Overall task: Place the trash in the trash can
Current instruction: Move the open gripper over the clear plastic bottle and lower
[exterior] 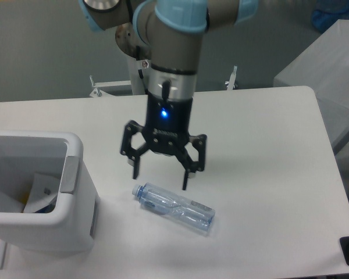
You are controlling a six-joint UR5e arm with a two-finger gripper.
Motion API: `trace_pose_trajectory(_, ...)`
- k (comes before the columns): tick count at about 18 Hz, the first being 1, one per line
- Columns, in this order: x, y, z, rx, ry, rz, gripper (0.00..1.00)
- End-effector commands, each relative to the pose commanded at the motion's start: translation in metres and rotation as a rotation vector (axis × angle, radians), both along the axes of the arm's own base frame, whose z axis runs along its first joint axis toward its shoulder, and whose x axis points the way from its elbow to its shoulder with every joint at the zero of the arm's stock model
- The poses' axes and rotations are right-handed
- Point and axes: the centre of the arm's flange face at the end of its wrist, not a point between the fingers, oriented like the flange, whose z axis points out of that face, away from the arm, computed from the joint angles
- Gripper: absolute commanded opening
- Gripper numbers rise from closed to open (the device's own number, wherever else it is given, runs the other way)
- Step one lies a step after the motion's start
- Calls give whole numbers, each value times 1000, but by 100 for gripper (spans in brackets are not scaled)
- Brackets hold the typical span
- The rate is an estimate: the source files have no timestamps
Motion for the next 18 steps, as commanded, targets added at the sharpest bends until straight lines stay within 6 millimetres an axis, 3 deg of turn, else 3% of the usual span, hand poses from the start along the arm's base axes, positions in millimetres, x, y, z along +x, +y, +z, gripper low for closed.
trace_pose_trajectory(7, 5, -28, -86, -306, 187, -387, 100)
trace_pose_trajectory(11, 11, -40, -120, -471, 237, -495, 100)
trace_pose_trajectory(13, 34, -25, -136, -528, 259, -574, 100)
trace_pose_trajectory(17, 41, -8, -157, -542, 251, -639, 100)
trace_pose_trajectory(18, 52, -1, -161, -544, 259, -675, 100)
